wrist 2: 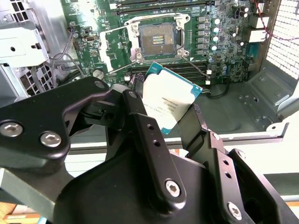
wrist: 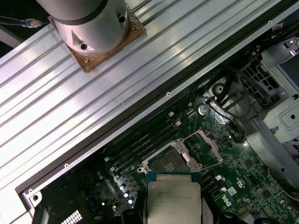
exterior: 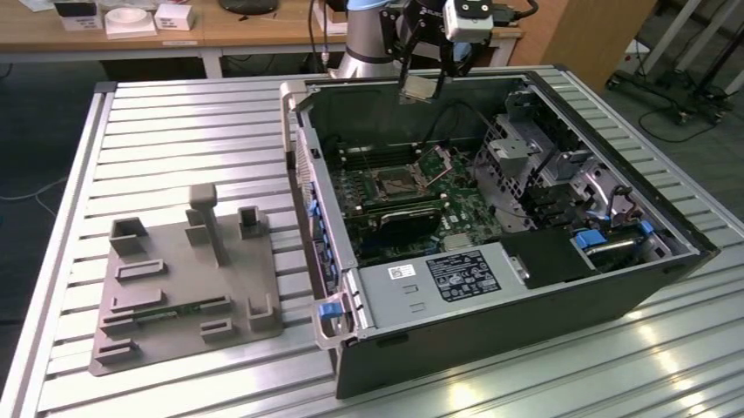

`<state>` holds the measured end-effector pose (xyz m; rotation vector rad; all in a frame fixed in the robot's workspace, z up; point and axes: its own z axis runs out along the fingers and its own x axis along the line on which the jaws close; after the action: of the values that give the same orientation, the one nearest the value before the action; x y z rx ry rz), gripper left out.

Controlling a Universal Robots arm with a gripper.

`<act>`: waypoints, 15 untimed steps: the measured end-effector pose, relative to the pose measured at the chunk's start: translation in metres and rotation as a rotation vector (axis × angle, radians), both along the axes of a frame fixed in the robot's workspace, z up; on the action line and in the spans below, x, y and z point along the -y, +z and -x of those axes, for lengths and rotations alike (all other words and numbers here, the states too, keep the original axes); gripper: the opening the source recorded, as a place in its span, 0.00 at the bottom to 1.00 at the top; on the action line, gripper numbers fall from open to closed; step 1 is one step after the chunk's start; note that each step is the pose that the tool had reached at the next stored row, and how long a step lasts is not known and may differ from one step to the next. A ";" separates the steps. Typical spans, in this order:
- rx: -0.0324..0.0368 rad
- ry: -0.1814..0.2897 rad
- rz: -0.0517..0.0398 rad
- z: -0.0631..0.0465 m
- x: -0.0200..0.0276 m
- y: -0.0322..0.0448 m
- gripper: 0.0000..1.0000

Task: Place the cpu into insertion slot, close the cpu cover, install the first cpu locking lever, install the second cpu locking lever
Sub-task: 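Place the cpu into insertion slot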

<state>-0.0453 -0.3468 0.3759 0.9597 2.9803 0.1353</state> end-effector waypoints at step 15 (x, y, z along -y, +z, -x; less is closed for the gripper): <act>0.0001 -0.047 -0.0001 0.000 0.0000 -0.0009 0.54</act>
<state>-0.0455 -0.3468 0.3750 1.0290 2.9550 0.1350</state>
